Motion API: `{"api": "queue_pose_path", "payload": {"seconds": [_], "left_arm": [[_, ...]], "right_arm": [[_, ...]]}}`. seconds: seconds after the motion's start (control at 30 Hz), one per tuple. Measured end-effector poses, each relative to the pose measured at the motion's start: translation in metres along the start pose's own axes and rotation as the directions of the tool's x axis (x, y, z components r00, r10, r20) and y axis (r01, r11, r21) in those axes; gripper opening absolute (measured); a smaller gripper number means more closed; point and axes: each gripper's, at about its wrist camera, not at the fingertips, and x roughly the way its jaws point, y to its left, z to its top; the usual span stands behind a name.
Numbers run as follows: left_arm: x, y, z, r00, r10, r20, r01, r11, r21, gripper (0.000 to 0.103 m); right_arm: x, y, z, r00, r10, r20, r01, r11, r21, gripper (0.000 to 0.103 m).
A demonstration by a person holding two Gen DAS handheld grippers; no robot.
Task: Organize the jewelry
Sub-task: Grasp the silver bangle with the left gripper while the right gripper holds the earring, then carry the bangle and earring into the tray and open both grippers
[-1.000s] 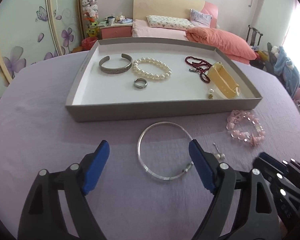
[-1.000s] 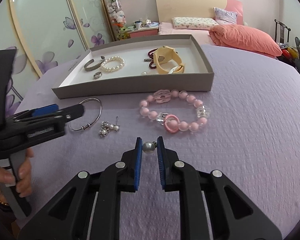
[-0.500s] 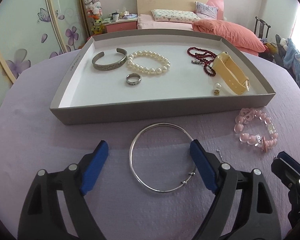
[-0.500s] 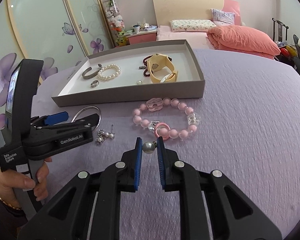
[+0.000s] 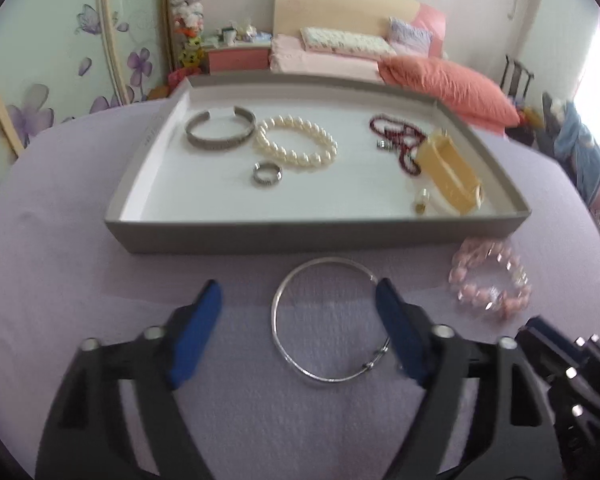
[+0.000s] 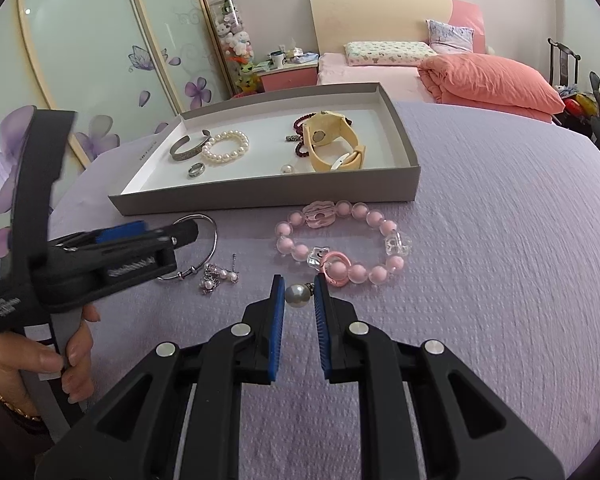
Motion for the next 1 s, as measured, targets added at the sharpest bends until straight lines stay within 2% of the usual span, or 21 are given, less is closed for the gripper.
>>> {"api": "queue_pose_path", "payload": {"seconds": [0.17, 0.33, 0.4, 0.43, 0.47, 0.5, 0.77, 1.0], "left_arm": [[0.006, -0.019, 0.001, 0.999, 0.048, -0.019, -0.047, 0.997, 0.066, 0.085], [0.019, -0.026, -0.005, 0.996, 0.079, -0.049, -0.074, 0.994, 0.086, 0.087], [0.018, -0.026, -0.004, 0.996, 0.073, -0.043, -0.069, 0.994, 0.086, 0.083], [0.018, -0.026, -0.004, 0.997, 0.064, -0.040, -0.060, 0.994, 0.088, 0.073], [0.016, -0.027, -0.004, 0.997, 0.068, -0.033, -0.065, 0.993, 0.096, 0.069], [0.017, -0.025, -0.004, 0.997, 0.069, -0.035, -0.066, 0.993, 0.094, 0.069], [0.005, 0.009, -0.006, 0.998, 0.046, -0.032, -0.045, 0.998, 0.037, 0.068], [-0.037, 0.060, -0.004, 0.995, 0.090, 0.036, -0.090, 0.996, -0.014, 0.068]], "right_arm": [[0.000, -0.001, 0.000, 1.000, -0.002, 0.000, 0.002, 1.000, 0.002, 0.016], [-0.001, -0.002, 0.001, 1.000, -0.002, 0.003, 0.002, 1.000, 0.004, 0.016], [-0.001, -0.003, 0.000, 1.000, -0.003, 0.003, 0.003, 1.000, 0.005, 0.016], [-0.001, -0.003, 0.000, 1.000, -0.002, 0.002, 0.002, 1.000, 0.006, 0.016], [0.000, -0.003, 0.000, 1.000, -0.002, 0.001, 0.002, 1.000, 0.006, 0.016], [-0.001, -0.002, 0.000, 1.000, -0.001, 0.001, 0.001, 1.000, 0.006, 0.016], [-0.008, 0.003, 0.001, 1.000, 0.019, 0.022, -0.019, 1.000, -0.003, 0.016], [-0.010, 0.013, 0.008, 0.998, 0.047, 0.045, -0.046, 0.999, -0.023, 0.016]]}}
